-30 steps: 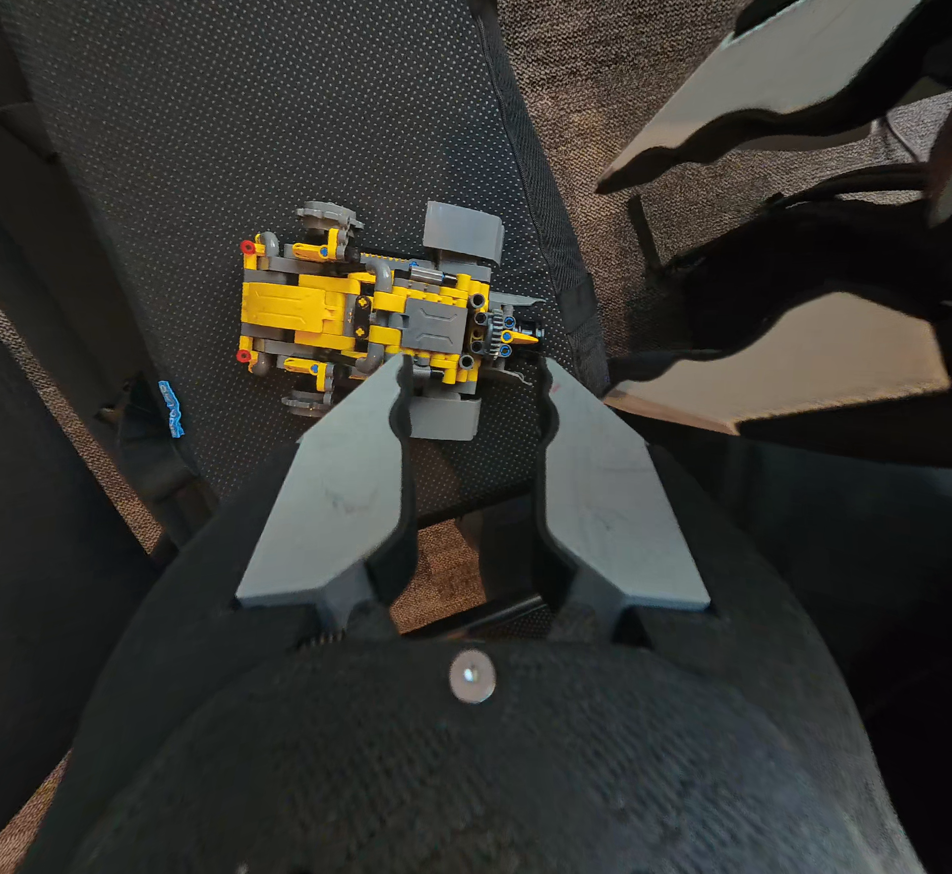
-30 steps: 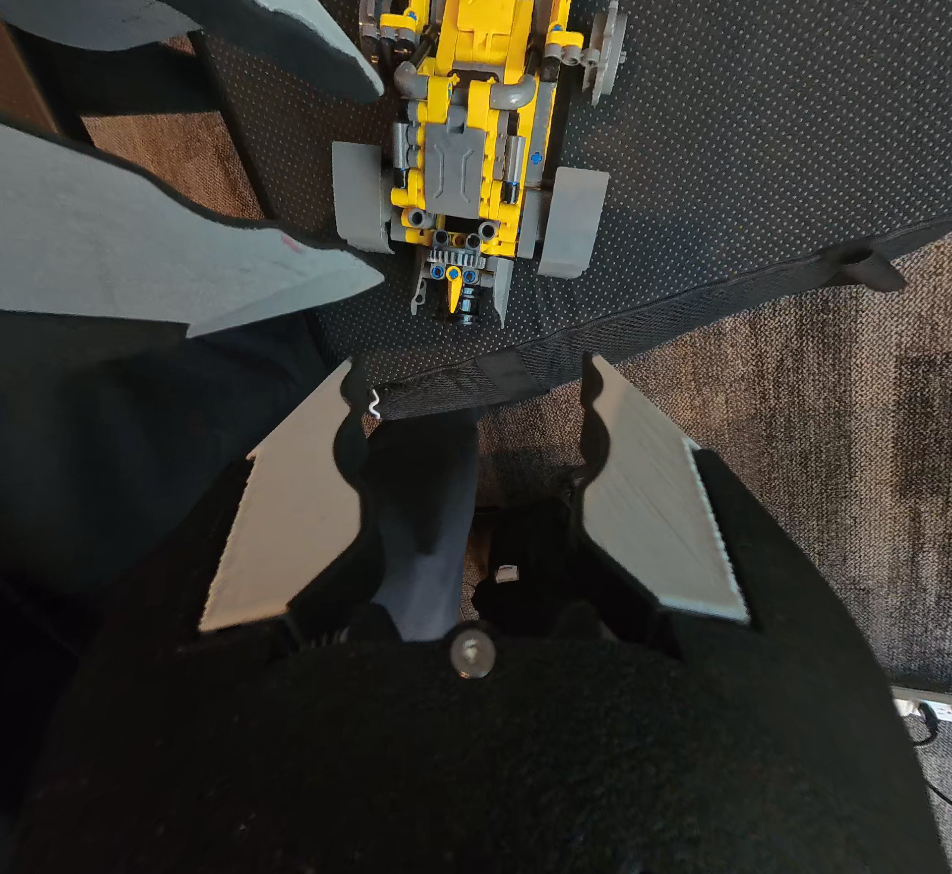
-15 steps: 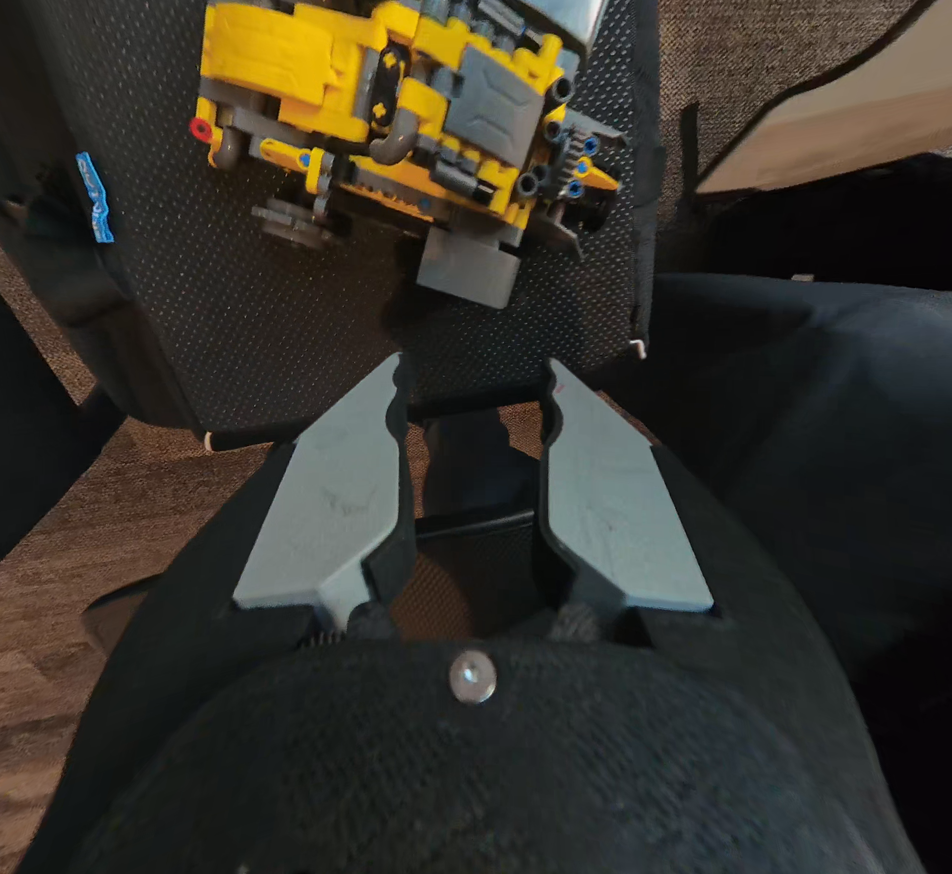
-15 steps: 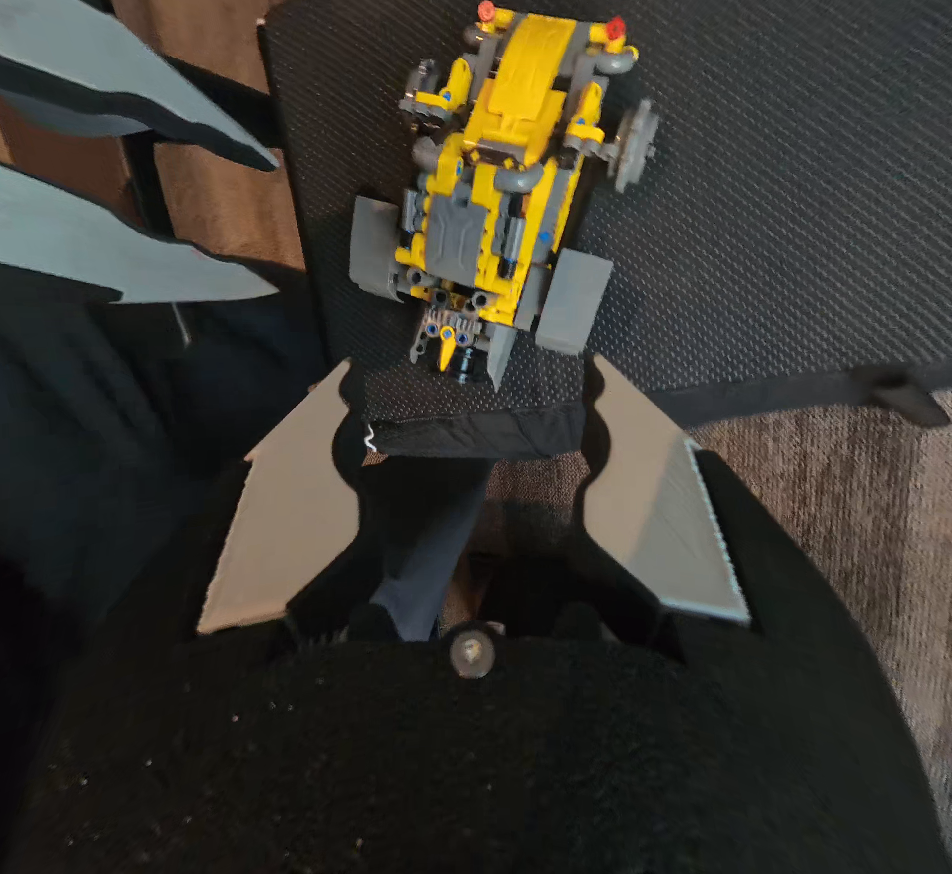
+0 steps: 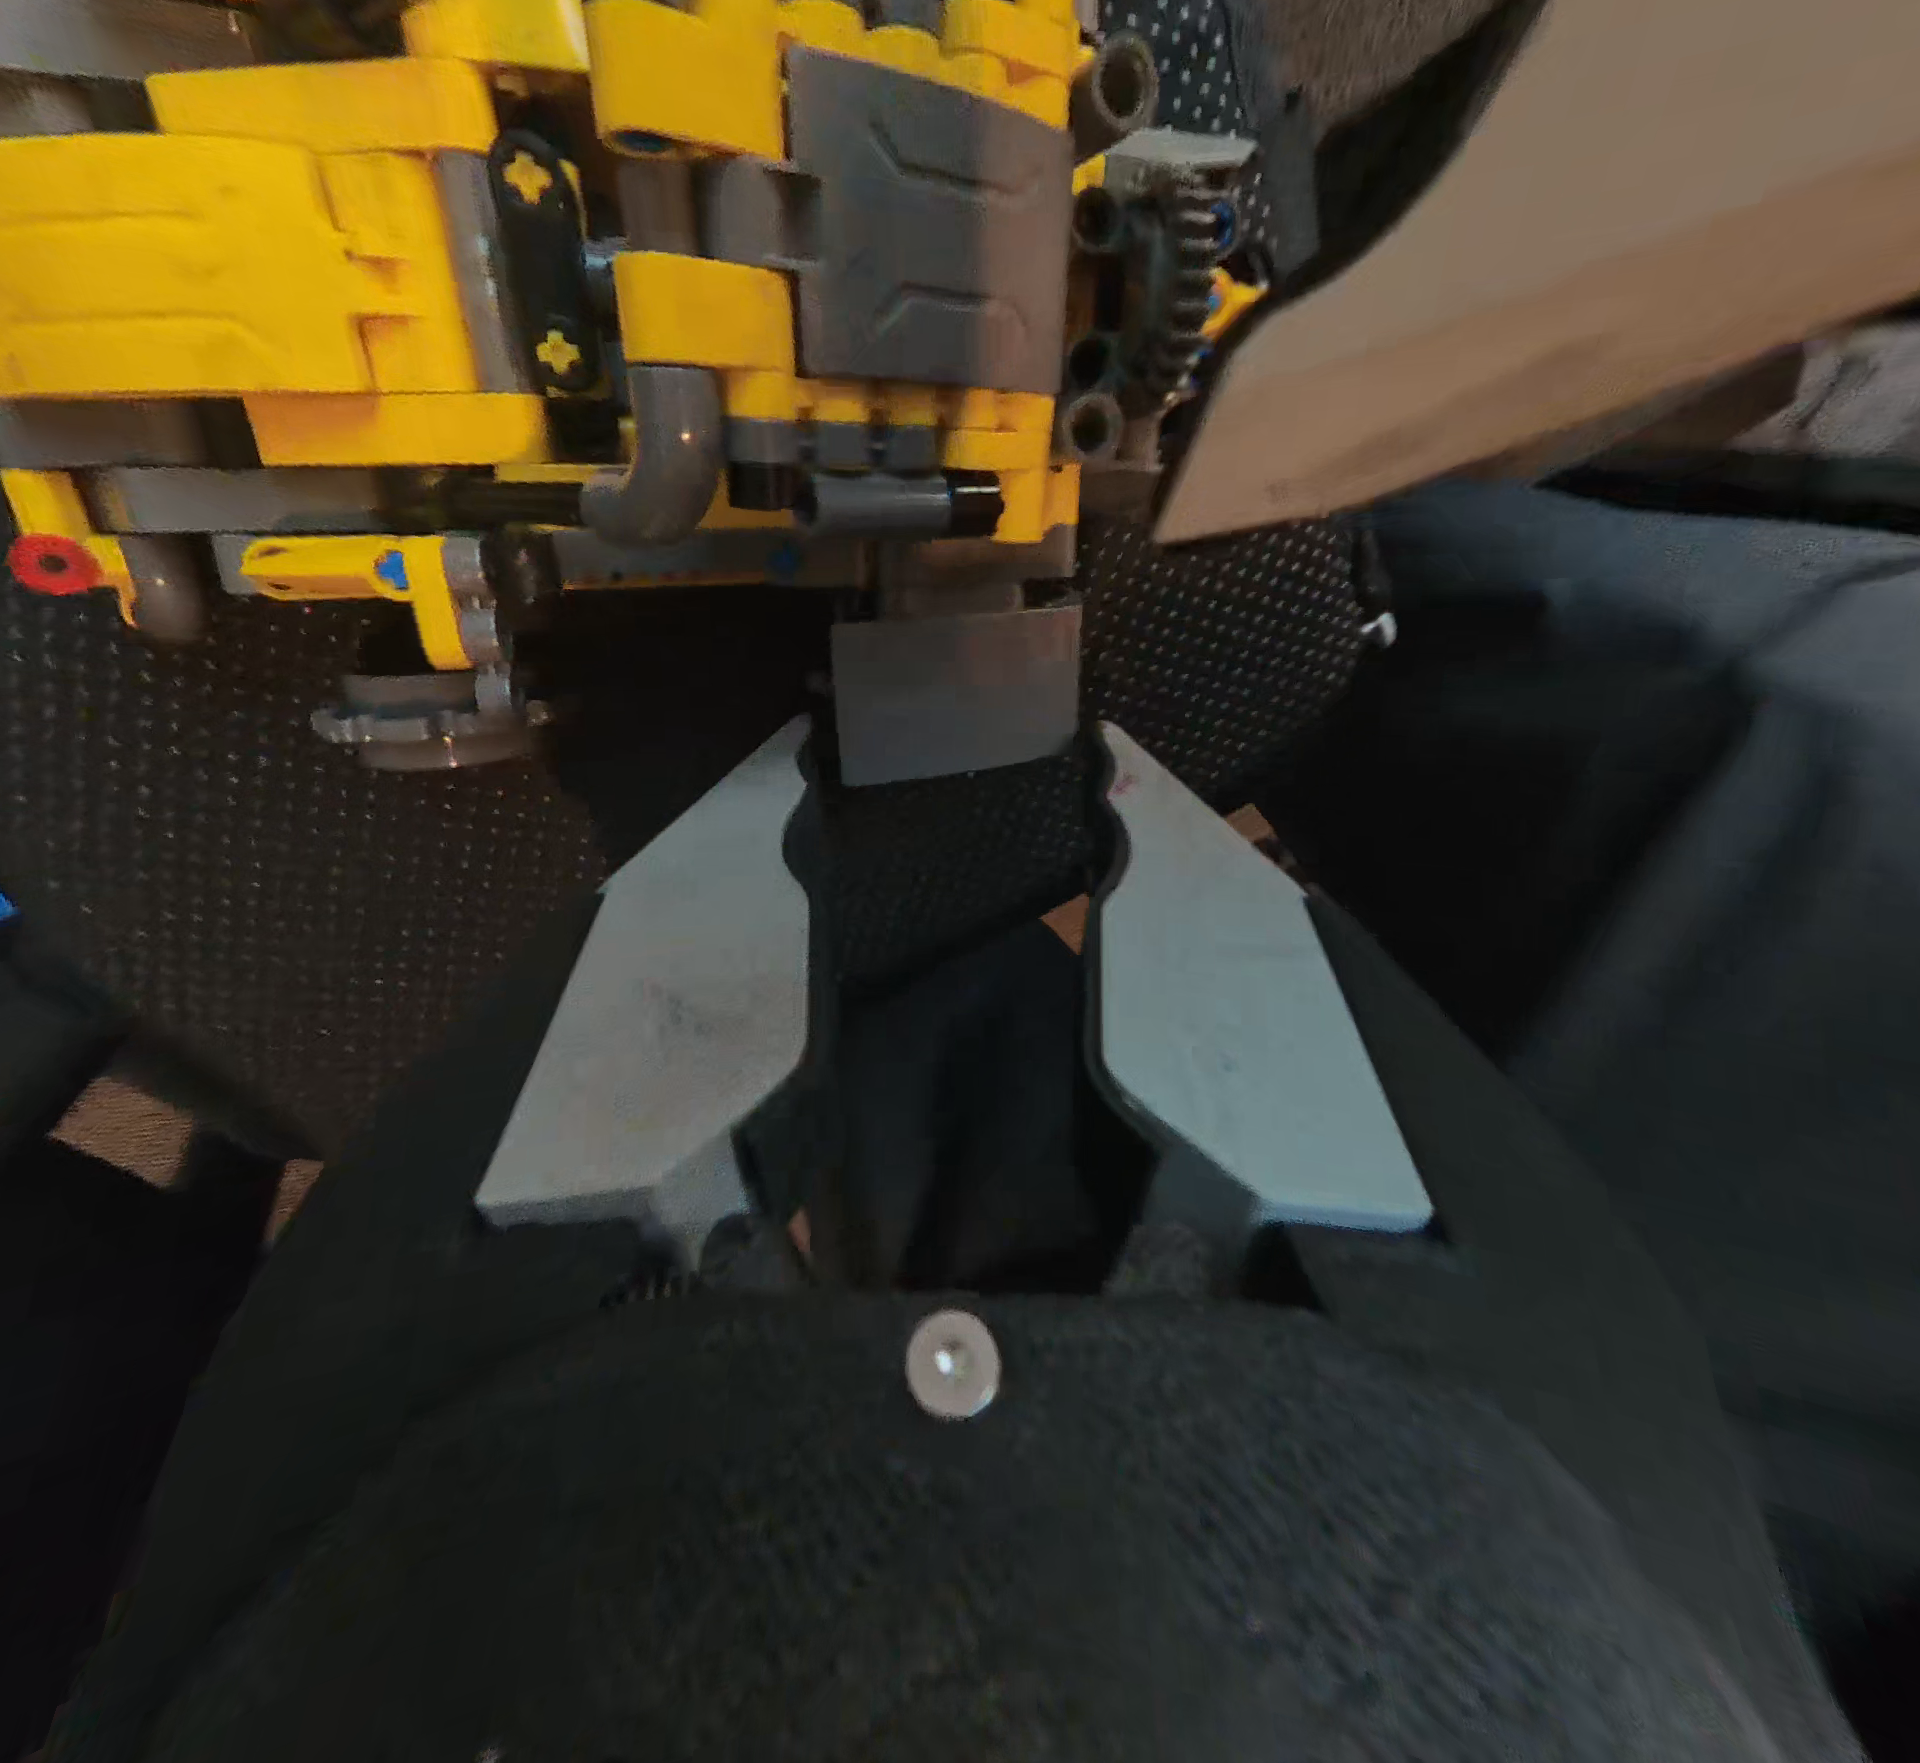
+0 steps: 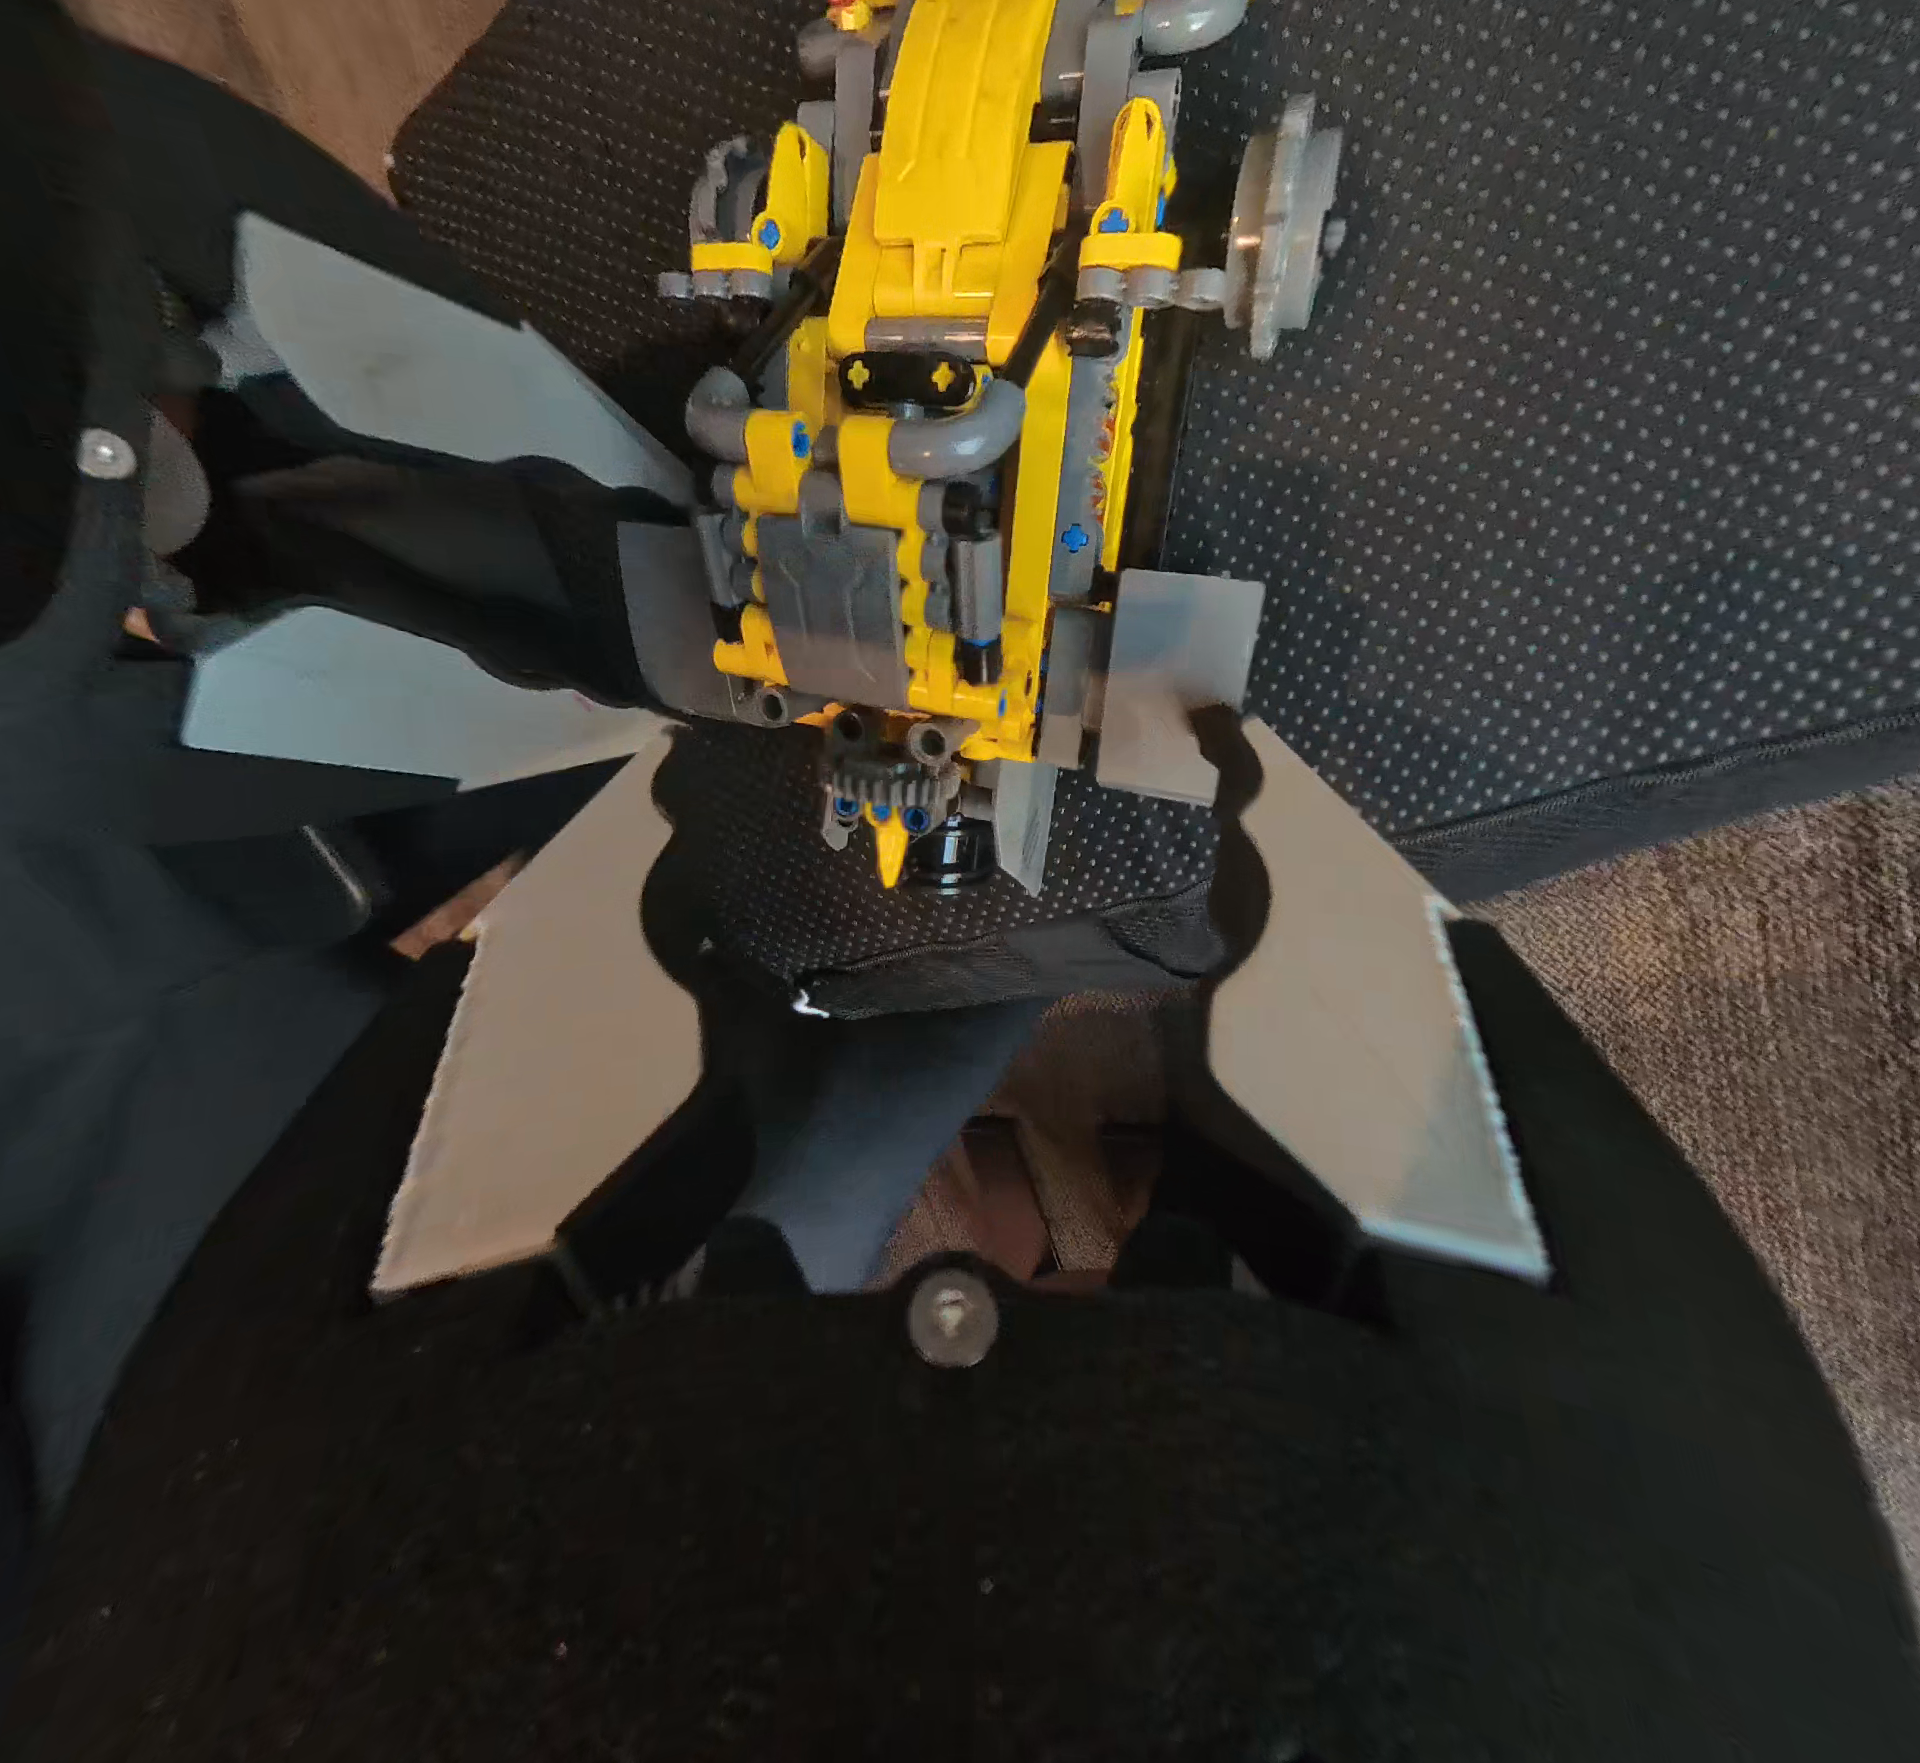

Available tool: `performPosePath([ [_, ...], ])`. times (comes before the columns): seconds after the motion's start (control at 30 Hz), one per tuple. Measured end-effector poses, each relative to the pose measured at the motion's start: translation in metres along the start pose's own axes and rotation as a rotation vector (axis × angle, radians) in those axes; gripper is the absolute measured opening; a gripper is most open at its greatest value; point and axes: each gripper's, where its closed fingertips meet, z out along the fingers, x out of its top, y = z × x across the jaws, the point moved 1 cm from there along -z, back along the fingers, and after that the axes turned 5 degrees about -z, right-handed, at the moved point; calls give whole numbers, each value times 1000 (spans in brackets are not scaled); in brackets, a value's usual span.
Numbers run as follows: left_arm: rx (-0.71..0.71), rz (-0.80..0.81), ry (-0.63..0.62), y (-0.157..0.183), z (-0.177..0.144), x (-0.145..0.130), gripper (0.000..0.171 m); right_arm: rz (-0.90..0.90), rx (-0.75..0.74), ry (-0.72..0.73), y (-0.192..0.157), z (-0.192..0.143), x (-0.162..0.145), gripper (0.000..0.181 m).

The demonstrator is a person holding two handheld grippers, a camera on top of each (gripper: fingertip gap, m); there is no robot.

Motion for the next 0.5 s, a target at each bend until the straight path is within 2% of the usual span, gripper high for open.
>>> performPosePath([
  [0.1,-19,99,-13,-3,-1,2,49,6,-54,-22,-7,2,-6,111],
  [0.17,-33,150,-27,-6,-2,5,54,-8,-75,-37,-8,1,-7,109],
  [0.23,-37,162,-35,-8,-3,9,58,-64,-83,-39,-3,-4,-5,98],
  [0.37,-34,122,-7,-5,-6,12,54,-298,-67,-98,21,-18,-8,98],
  [0.5,-30,-16,14,0,4,9,54,-543,-14,-190,40,-12,-11,99],
])
